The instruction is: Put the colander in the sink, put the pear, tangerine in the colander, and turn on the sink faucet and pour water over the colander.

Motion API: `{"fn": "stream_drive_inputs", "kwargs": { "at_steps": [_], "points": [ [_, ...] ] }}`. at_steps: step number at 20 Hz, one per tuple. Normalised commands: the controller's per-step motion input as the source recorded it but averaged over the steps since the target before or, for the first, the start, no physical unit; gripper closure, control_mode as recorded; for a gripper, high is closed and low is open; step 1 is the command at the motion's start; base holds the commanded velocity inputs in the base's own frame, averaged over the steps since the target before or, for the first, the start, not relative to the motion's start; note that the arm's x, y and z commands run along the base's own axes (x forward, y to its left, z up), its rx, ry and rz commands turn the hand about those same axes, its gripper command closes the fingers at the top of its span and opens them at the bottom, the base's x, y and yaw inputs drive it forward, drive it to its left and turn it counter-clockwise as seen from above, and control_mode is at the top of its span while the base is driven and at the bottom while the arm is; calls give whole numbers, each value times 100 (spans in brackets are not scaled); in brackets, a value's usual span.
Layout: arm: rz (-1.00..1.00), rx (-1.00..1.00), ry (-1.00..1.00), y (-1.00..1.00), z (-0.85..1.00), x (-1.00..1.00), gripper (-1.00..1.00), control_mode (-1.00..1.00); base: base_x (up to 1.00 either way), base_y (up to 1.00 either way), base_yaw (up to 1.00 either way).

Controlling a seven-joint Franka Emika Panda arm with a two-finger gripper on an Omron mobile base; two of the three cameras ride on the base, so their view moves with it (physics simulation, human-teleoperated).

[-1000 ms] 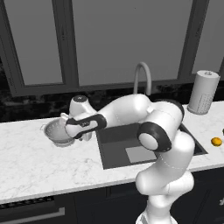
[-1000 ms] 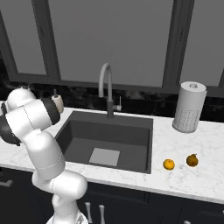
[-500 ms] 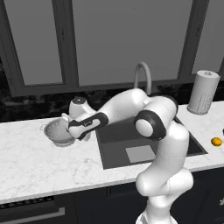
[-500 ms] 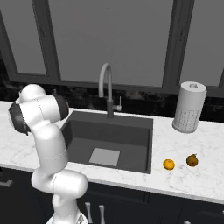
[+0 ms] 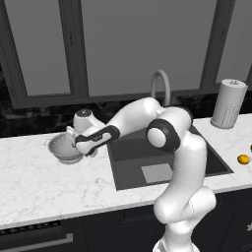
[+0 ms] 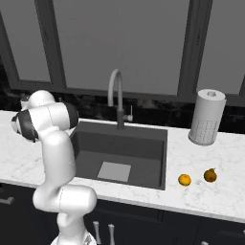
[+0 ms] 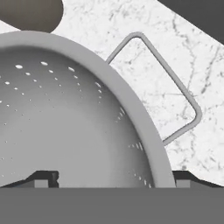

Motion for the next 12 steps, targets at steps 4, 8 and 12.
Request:
{"fn": "stream_drive_inputs", "kwargs": {
  "at_steps": [4, 8, 12],
  "points": [
    [-4, 0, 0, 7, -24, 0, 100, -100, 0, 0, 0],
    [-12, 0, 0, -18, -9, -12, 100, -100, 0, 0, 0],
    [-31, 0, -1, -57, 0, -41, 100, -100, 0, 0, 0]
  ]
}}
